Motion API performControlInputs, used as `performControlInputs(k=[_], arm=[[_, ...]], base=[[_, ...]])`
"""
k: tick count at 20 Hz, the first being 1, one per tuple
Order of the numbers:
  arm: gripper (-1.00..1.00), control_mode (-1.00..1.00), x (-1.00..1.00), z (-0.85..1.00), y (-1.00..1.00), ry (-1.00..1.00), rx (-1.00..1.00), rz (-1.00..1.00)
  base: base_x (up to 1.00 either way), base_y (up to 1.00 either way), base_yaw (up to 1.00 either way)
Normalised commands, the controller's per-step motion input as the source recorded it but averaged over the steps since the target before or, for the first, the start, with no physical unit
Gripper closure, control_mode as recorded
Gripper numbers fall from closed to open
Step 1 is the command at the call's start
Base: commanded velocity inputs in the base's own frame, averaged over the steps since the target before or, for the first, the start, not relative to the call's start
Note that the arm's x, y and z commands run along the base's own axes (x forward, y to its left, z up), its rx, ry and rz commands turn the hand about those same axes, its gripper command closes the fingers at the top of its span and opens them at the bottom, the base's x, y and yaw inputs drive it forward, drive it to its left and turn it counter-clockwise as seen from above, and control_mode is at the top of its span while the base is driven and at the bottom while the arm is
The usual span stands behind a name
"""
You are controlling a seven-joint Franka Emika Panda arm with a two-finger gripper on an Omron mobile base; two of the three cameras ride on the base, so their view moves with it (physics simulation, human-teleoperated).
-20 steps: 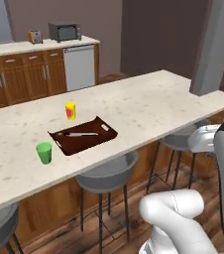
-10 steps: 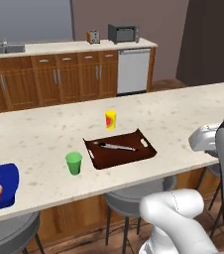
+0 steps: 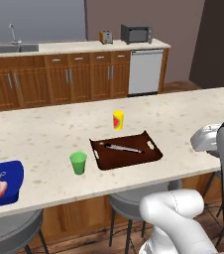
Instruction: Gather the eggplant and avocado from the fridge and place them on a tray on the dining counter. Then gather the steaks from the fridge and place them on the other tray.
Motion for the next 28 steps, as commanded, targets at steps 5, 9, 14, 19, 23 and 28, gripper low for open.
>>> performControlInputs(k=[5, 9, 14, 19, 23, 28], arm=[[1.0, 1.0, 0.0, 0.0, 0.0, 0.0, 0.0, 0.0], [1.0, -1.0, 0.2, 0.0, 0.0, 0.01, 0.0, 0.0], [1.0, -1.0, 0.98, 0.0, 0.0, 0.1, 0.0, 0.0], [1.0, -1.0, 1.0, -0.2, 0.05, 0.13, 0.0, 0.0], [1.0, -1.0, 1.0, -0.49, 0.14, 0.13, 0.0, 0.0], [1.0, -1.0, 0.93, -0.65, 0.07, 0.03, 0.0, 0.0]], base=[[0.49, -0.01, 0.11], [0.46, 0.0, 0.0], [0.0, 0.0, 0.0], [0.0, 0.0, 0.0], [0.0, 0.0, 0.0], [0.0, 0.0, 0.0]])
